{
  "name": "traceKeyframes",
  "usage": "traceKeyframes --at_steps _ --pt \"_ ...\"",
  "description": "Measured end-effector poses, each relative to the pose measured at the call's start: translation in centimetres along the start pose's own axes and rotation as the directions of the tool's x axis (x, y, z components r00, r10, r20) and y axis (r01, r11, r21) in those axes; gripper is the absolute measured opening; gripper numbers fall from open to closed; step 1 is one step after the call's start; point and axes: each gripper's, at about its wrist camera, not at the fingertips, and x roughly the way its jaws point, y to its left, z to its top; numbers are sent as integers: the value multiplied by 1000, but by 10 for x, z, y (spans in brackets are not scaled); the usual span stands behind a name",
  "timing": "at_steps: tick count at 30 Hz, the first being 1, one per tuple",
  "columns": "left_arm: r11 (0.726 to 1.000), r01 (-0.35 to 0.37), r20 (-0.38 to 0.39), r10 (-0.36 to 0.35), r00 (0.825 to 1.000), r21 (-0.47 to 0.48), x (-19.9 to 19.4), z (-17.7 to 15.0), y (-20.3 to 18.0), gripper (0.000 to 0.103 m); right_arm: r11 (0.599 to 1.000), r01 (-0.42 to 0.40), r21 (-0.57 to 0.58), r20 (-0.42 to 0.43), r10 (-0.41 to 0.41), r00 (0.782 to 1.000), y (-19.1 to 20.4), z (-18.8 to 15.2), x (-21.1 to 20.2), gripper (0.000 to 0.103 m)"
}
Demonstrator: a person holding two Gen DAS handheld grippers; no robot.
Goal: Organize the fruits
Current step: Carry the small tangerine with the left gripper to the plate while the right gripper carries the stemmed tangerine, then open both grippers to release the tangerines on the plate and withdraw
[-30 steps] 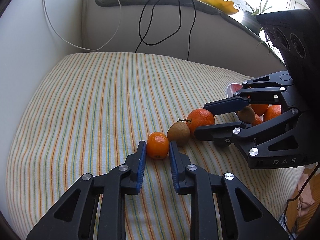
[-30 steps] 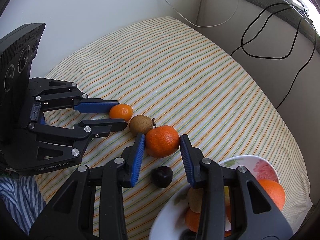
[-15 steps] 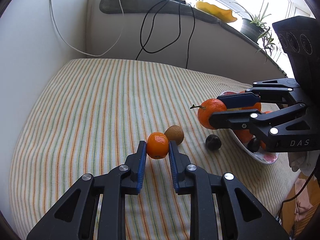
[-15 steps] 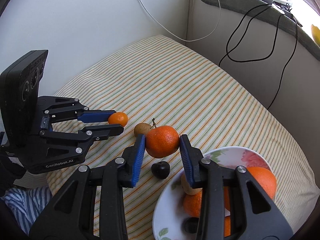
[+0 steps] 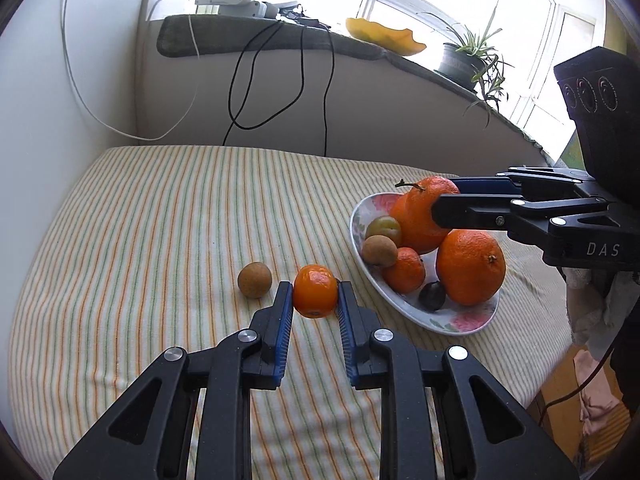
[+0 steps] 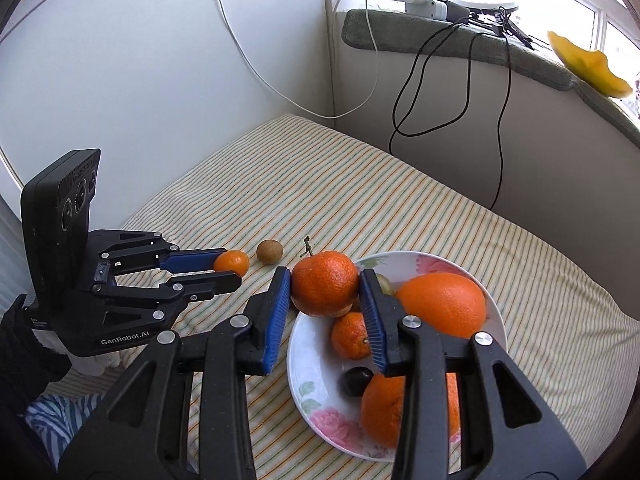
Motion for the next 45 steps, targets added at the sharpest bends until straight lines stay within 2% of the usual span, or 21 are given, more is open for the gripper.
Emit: traceKeyframes --at_steps 12,20,30,45 --pt "996 71 -14 -70 997 56 12 2 -55 21 993 57 101 39 -62 997 -43 -30 -36 37" --pt "993 93 -31 -91 995 73 22 2 -72 21 987 84 138 43 -91 995 -63 -41 -45 37" --pt "991 94 -46 -90 995 91 32 4 -82 21 972 145 185 0 -148 989 -96 -52 -36 37" --pt "991 80 -49 -75 996 110 37 7 -90 21 967 123 221 -33 -119 992 -113 -59 -18 37"
